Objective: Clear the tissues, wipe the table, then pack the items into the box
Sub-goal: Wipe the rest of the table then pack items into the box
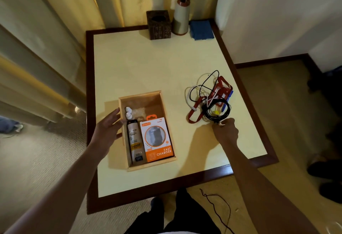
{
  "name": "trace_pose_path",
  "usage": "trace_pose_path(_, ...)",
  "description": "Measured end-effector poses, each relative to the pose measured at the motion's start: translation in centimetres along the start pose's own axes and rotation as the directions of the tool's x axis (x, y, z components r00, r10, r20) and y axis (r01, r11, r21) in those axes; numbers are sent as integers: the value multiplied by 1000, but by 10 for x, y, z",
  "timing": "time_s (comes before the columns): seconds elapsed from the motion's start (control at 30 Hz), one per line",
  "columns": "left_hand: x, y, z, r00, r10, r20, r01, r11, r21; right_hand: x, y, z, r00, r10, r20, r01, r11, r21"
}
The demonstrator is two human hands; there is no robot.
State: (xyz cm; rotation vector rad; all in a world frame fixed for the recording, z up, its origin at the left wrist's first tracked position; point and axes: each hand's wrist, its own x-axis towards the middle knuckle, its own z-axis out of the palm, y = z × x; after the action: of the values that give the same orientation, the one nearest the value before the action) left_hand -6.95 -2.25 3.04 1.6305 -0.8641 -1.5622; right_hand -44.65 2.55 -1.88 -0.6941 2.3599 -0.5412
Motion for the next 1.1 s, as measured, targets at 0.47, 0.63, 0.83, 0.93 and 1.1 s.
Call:
trace_pose_path(0.47, -2, 0, -2, 1000, 8, 29, -8, 1000, -25, -35, 11, -22, 872, 203, 445, -398, 824, 403)
trace_pose_path(0.63, -1, -2, -4, 999, 15, 31, -14, 999, -40, -55, 0, -21, 801, 162, 576, -461, 780, 422)
trace_pose_path(0.83, 1, -7, -9, 999, 24, 47, -23, 999, -29, -76, -36, -23, 706, -111, 699, -455, 685, 569)
trace_pose_path(0.93, 2, -8, -7, 999, 28, 32, -27, 999, -22, -85, -66, -28, 623, -314, 716, -354, 704, 616)
trace_pose_path(1.1, 5, -9, -5, 1000, 17, 17, -17, 1000, -20, -100, -121, -15, 646, -492, 583, 74, 801, 593)
